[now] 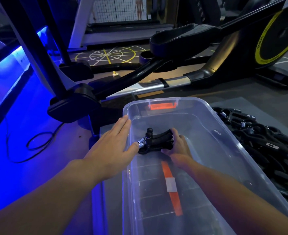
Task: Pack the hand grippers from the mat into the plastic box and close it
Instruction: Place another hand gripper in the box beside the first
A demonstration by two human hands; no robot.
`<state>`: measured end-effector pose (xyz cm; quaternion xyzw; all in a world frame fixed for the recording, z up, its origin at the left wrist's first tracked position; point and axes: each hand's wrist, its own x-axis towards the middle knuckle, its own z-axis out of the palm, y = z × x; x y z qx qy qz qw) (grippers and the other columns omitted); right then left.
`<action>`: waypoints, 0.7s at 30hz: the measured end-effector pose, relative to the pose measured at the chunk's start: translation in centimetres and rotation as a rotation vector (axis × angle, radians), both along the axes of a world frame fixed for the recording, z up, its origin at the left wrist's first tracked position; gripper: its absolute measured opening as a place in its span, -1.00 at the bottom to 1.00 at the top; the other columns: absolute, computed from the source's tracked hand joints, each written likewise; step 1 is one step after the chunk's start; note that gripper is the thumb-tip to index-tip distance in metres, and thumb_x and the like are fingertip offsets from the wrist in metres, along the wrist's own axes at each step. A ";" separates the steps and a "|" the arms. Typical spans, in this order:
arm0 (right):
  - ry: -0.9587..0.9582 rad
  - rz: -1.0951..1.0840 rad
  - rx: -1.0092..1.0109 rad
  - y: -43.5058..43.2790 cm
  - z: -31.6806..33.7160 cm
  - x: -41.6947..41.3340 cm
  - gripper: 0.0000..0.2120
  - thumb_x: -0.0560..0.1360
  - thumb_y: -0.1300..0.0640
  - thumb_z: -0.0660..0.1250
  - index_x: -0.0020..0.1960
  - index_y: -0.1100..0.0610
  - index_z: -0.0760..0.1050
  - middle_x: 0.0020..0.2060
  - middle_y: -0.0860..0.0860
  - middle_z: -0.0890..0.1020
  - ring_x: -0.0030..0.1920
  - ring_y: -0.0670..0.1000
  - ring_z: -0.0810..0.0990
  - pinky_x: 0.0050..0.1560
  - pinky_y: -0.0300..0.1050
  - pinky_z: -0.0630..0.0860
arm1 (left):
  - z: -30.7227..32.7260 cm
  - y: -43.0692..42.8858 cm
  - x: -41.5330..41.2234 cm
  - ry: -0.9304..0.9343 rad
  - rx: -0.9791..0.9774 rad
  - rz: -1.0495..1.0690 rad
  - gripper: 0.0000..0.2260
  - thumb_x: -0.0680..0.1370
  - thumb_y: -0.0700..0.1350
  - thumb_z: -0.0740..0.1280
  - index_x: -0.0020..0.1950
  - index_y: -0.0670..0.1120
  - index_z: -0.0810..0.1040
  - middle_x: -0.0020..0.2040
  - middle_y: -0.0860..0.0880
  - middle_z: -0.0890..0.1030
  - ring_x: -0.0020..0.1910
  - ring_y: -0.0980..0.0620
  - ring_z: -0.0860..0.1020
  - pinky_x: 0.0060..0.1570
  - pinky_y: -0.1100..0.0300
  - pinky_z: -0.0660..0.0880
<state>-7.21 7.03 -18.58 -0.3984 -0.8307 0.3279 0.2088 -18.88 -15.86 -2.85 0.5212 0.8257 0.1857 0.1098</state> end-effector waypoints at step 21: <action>-0.074 0.005 -0.009 -0.1 1.1 -0.2 -0.23 0.28 0.18 0.59 0.35 -0.05 0.25 0.00 0.02 0.39 -0.04 0.11 0.51 -0.02 -0.12 0.42 | 0.8 0.0 0.4 -0.003 -0.040 0.000 -0.30 0.59 0.22 0.11 0.61 0.04 -0.16 0.58 0.22 -0.24 0.56 0.17 -0.06 0.52 0.13 0.04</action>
